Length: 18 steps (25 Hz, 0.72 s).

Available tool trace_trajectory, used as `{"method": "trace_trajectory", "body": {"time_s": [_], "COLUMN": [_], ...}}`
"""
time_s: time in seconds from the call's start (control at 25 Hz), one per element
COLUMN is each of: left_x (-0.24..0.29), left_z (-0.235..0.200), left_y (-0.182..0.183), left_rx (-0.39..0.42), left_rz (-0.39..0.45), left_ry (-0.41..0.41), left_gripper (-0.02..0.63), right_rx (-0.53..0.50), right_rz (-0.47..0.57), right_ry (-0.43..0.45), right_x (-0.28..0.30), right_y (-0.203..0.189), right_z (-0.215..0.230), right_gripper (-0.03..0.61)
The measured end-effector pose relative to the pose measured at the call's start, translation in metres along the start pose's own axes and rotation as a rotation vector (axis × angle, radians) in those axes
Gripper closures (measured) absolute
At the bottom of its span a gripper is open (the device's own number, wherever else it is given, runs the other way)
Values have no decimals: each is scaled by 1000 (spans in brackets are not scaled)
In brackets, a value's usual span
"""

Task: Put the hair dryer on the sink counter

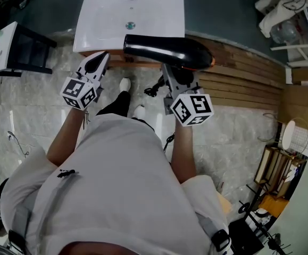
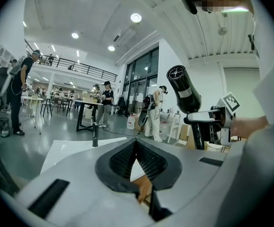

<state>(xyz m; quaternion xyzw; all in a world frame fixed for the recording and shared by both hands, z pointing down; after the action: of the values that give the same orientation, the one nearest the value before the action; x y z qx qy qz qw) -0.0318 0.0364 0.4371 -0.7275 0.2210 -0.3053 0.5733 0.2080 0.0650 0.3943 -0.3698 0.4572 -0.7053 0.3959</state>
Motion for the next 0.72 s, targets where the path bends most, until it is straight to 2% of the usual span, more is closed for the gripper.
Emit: {"method": "trace_trajectory", "body": {"time_s": [0.4,0.72], "left_x": [40,83], "left_z": [-54,-88], "left_y": [14,27], "left_rx": [-5,-2], "left_rz": [5,14], "left_ry": [-45,-95], "left_gripper": [611,611], "right_rx": [1,-10], "right_rz": [0,4], "right_ry": [-62,-136], "right_x": [50,77], "right_y": [9,24], "right_z": [15,44], "right_gripper": [405,405]}}
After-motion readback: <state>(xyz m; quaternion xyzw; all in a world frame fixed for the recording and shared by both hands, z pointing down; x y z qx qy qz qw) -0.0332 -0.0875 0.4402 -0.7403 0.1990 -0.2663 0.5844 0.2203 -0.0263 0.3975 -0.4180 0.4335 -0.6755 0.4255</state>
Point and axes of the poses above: the fingertips, and each gripper's own axes: x forward along the fingers, z to its right, y out of its top, the point moved 3 cm from there along -x, backward along the fingers, and after that the axes turned 5 degrees about -y, right-handed, at the moved point
